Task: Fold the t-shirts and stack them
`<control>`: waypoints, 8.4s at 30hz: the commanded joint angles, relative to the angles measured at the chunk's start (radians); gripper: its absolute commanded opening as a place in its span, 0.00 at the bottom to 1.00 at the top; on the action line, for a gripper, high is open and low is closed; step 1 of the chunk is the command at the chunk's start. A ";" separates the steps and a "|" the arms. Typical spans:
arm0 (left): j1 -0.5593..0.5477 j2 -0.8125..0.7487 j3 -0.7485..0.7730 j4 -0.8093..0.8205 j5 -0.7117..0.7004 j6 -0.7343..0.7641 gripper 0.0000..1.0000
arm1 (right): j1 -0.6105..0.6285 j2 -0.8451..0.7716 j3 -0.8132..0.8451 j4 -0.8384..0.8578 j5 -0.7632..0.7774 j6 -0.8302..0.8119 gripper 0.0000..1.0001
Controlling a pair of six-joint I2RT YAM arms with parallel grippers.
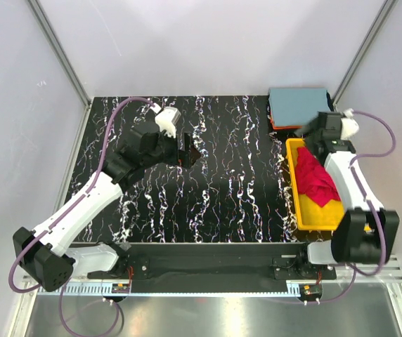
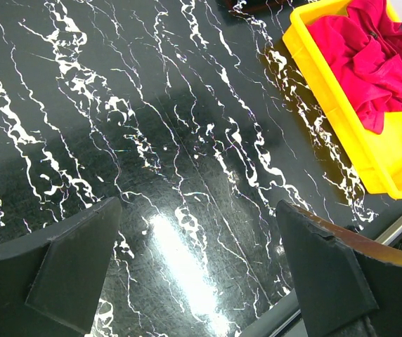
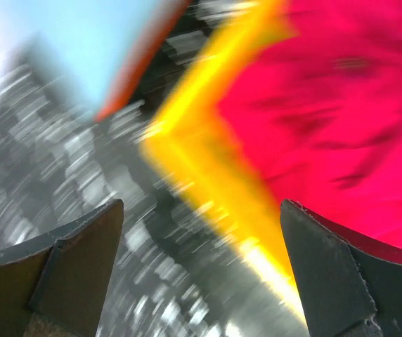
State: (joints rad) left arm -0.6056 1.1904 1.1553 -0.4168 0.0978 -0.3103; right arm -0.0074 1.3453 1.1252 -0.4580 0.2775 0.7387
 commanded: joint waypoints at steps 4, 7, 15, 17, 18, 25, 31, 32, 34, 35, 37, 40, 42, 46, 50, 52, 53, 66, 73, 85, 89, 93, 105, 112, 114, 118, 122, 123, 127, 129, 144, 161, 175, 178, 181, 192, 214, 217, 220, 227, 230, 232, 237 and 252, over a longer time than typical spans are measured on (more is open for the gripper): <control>0.017 -0.038 0.035 0.035 -0.007 0.008 0.99 | -0.232 0.124 -0.030 -0.028 0.049 0.054 0.99; 0.018 -0.038 0.034 0.035 -0.013 0.008 0.99 | -0.249 0.195 -0.022 -0.030 0.077 0.039 0.98; 0.036 -0.022 0.038 0.035 0.028 -0.009 0.99 | -0.295 0.403 0.016 -0.025 0.068 0.010 0.95; 0.043 -0.014 0.041 0.035 0.034 -0.015 0.99 | -0.316 0.402 0.022 -0.025 0.048 -0.001 0.79; 0.047 -0.012 0.043 0.035 0.046 -0.018 0.99 | -0.319 0.391 0.024 -0.025 0.045 -0.021 0.71; 0.061 0.001 0.037 0.033 0.031 -0.021 0.99 | -0.319 0.200 0.232 -0.197 0.045 -0.101 0.00; 0.093 0.031 0.043 0.026 0.063 -0.047 0.99 | -0.318 0.043 0.543 -0.206 -0.239 -0.101 0.00; 0.102 0.041 0.043 0.024 0.068 -0.059 0.99 | -0.316 0.051 0.603 -0.209 -0.344 -0.088 0.00; 0.139 0.051 0.044 0.026 0.089 -0.076 0.99 | -0.312 0.077 0.795 -0.209 -0.490 -0.056 0.00; 0.151 0.057 0.043 0.024 0.094 -0.090 0.99 | -0.307 0.090 0.858 -0.209 -0.533 -0.012 0.00; 0.185 0.060 0.040 0.024 0.091 -0.101 0.99 | -0.286 0.129 1.017 -0.156 -0.681 0.046 0.00; 0.213 0.051 0.043 0.024 0.092 -0.112 0.99 | -0.215 0.188 1.146 -0.114 -0.785 0.123 0.00; 0.217 0.038 0.044 0.019 0.062 -0.107 0.99 | -0.122 0.202 1.127 -0.116 -0.802 0.119 0.00; 0.217 -0.012 0.049 0.001 -0.027 -0.098 0.99 | 0.054 0.128 0.835 -0.058 -0.677 0.076 0.00; 0.227 -0.063 0.081 -0.030 -0.140 -0.096 0.99 | 0.223 0.121 0.491 0.084 -0.637 0.082 0.03; 0.228 -0.092 0.078 -0.036 -0.214 -0.096 0.99 | 0.333 0.193 0.385 0.093 -0.592 0.074 0.05; 0.227 -0.100 0.073 -0.036 -0.245 -0.104 0.99 | 0.377 0.231 0.361 0.097 -0.592 0.050 0.08; 0.260 -0.201 -0.110 -0.033 -0.084 -0.233 0.99 | 0.627 0.562 0.568 -0.042 -0.531 -0.105 0.03; 0.260 -0.193 -0.123 -0.043 -0.043 -0.254 0.99 | 0.571 0.338 0.636 -0.231 0.011 -0.206 0.00; 0.262 -0.149 -0.063 -0.053 0.008 -0.184 0.99 | 0.261 0.360 1.399 -0.429 -0.220 -0.406 0.00; 0.265 -0.149 -0.055 -0.053 0.028 -0.185 0.99 | 0.261 0.425 1.648 -0.357 -0.414 -0.282 0.00; 0.270 -0.185 -0.039 -0.065 0.007 -0.151 0.99 | 0.261 0.335 1.500 -0.048 -0.671 -0.127 0.00; 0.273 -0.299 -0.022 -0.091 -0.035 -0.110 0.99 | 0.283 0.432 1.369 0.242 -0.925 0.232 0.00; 0.273 -0.321 -0.075 -0.093 -0.047 -0.124 0.99 | 0.363 0.301 0.686 0.248 -0.809 0.015 0.14; 0.273 -0.299 -0.115 -0.086 -0.001 -0.136 0.99 | 0.360 0.241 0.422 0.246 -0.633 -0.005 0.30; 0.273 -0.220 -0.175 -0.070 0.109 -0.174 0.99 | 0.342 0.227 0.174 0.196 -0.459 -0.039 0.54; 0.270 -0.129 -0.215 -0.017 0.215 -0.203 0.99 | 0.313 0.226 0.009 0.127 -0.383 0.014 0.55; 0.270 -0.103 -0.224 -0.002 0.218 -0.210 0.99 | 0.311 0.222 -0.011 0.127 -0.367 0.021 0.55; 0.265 -0.057 -0.285 0.042 0.223 -0.257 0.99 | 0.301 0.238 -0.071 0.119 -0.304 0.008 0.55; 0.267 -0.037 -0.310 0.064 0.218 -0.273 0.99 | 0.291 0.262 -0.085 0.082 -0.218 0.005 0.56; 0.244 0.064 -0.465 0.228 0.169 -0.383 0.93 | 0.064 0.236 -0.143 0.016 -0.121 -0.070 0.58; 0.205 0.244 -0.473 0.361 0.083 -0.449 0.78 | 0.453 0.198 -0.091 0.196 -0.306 -0.002 0.59; 0.194 0.261 -0.522 0.397 0.082 -0.457 0.00 | 0.642 0.453 -0.004 0.295 -0.290 -0.001 0.59; 0.194 0.235 -0.525 0.388 0.069 -0.451 0.00 | 0.644 0.448 -0.011 0.289 -0.209 0.014 0.56; 0.195 0.203 -0.496 0.357 0.085 -0.444 0.00 | 0.644 0.395 -0.018 0.291 -0.044 -0.012 0.55; 0.181 0.147 -0.483 0.319 0.063 -0.470 0.00 | 0.644 0.433 0.054 0.262 -0.006 -0.010 0.14; 0.179 0.072 -0.520 0.308 0.023 -0.455 0.00 | 0.687 0.419 0.031 0.303 -0.097 -0.085 0.40; 0.178 0.074 -0.529 0.320 0.028 -0.458 0.00 | 0.689 0.449 0.050 0.236 -0.028 -0.072 0.38; 0.178 0.072 -0.529 0.317 0.025 -0.457 0.00 | 0.687 0.451 0.028 0.232 0.032 -0.048 0.39; 0.179 0.071 -0.539 0.323 0.006 -0.463 0.00 | 0.689 0.466 -0.001 0.231 0.052 -0.004 0.17; 0.182 0.067 -0.520 0.287 -0.010 -0.452 0.00 | 0.689 0.430 0.010 0.190 0.098 -0.041 0.00; 0.194 0.048 -0.419 0.181 -0.137 -0.428 0.00 | 0.679 0.375 0.053 0.078 0.170 -0.067 0.00; 0.228 -0.105 -0.099 -0.095 -0.343 -0.308 0.00 | 0.604 0.039 0.139 -0.146 0.264 -0.078 0.00; 0.274 -0.155 0.100 -0.258 -0.412 -0.231 0.00 | 0.563 -0.422 0.104 -0.251 0.227 -0.079 0.00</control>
State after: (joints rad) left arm -0.3588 0.9333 1.2972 -0.6189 -0.3084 -0.5762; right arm 0.5507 0.8429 1.2675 -0.6498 0.5003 0.6537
